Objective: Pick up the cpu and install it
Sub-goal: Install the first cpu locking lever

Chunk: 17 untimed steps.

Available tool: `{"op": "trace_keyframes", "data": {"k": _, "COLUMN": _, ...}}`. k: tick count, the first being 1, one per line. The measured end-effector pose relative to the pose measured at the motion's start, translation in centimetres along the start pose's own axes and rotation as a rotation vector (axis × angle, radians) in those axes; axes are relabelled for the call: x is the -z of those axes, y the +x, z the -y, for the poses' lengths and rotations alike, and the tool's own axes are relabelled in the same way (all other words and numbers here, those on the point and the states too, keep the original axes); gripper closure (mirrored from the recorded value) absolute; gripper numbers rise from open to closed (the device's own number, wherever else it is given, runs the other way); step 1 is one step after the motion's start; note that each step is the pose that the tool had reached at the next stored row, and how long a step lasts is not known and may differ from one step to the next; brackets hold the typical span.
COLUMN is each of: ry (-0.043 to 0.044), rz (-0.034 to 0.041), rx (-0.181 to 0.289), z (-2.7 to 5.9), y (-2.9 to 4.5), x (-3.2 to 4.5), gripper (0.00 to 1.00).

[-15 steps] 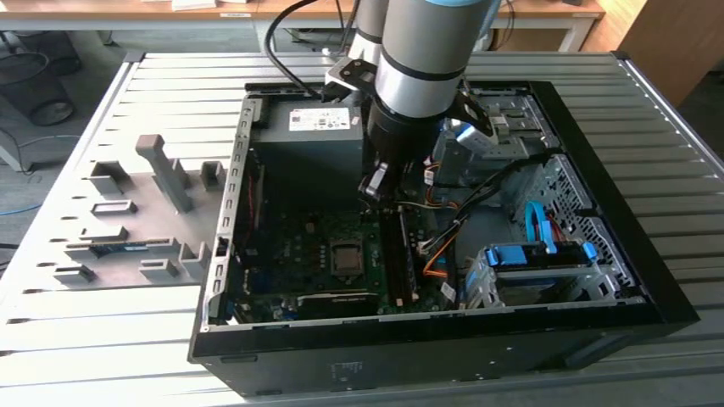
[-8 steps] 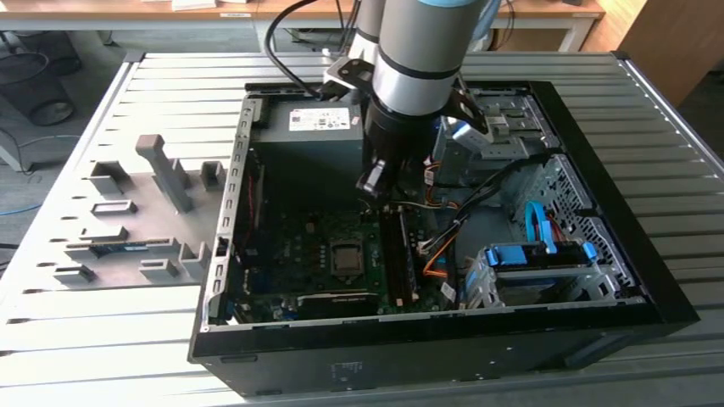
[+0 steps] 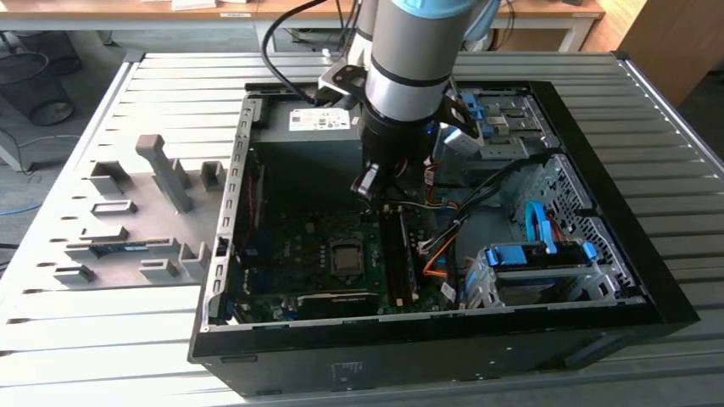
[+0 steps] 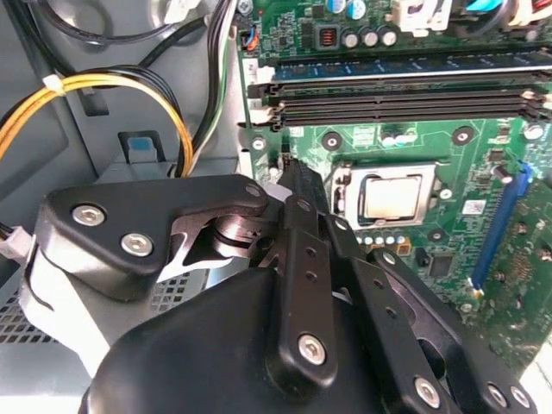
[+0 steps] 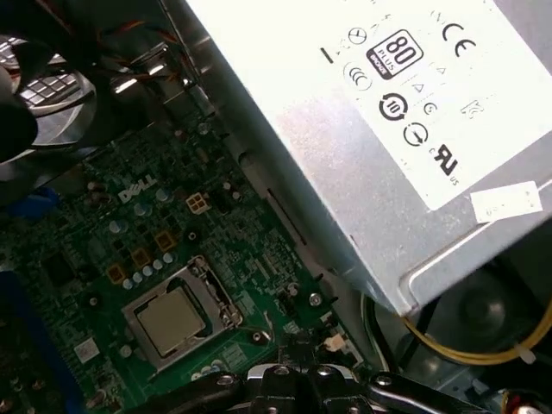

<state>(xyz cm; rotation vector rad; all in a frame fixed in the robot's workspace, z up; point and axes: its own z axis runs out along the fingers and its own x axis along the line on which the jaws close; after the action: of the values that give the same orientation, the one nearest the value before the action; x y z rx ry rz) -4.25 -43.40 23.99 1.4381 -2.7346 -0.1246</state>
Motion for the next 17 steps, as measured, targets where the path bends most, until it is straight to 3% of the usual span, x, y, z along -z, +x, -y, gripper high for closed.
{"op": "trace_keyframes", "data": {"k": 8, "ry": -0.0124, "rz": 0.018, "rx": 0.002, "z": -0.54, "y": 0.05, "x": -0.72, "gripper": 0.9}}
{"op": "trace_keyframes", "data": {"k": 10, "ry": -0.0129, "rz": 0.0189, "rx": 0.002, "z": -0.67, "y": 0.14, "x": -0.82, "gripper": 0.9}}
{"op": "trace_keyframes", "data": {"k": 13, "ry": -0.009, "rz": 0.0129, "rx": 0.002, "z": -0.76, "y": 0.23, "x": -0.84, "gripper": 0.9}}
{"op": "trace_keyframes", "data": {"k": 17, "ry": 0.0028, "rz": -0.0046, "rx": 0.005, "z": -0.72, "y": 0.44, "x": -0.83, "gripper": 0.9}}
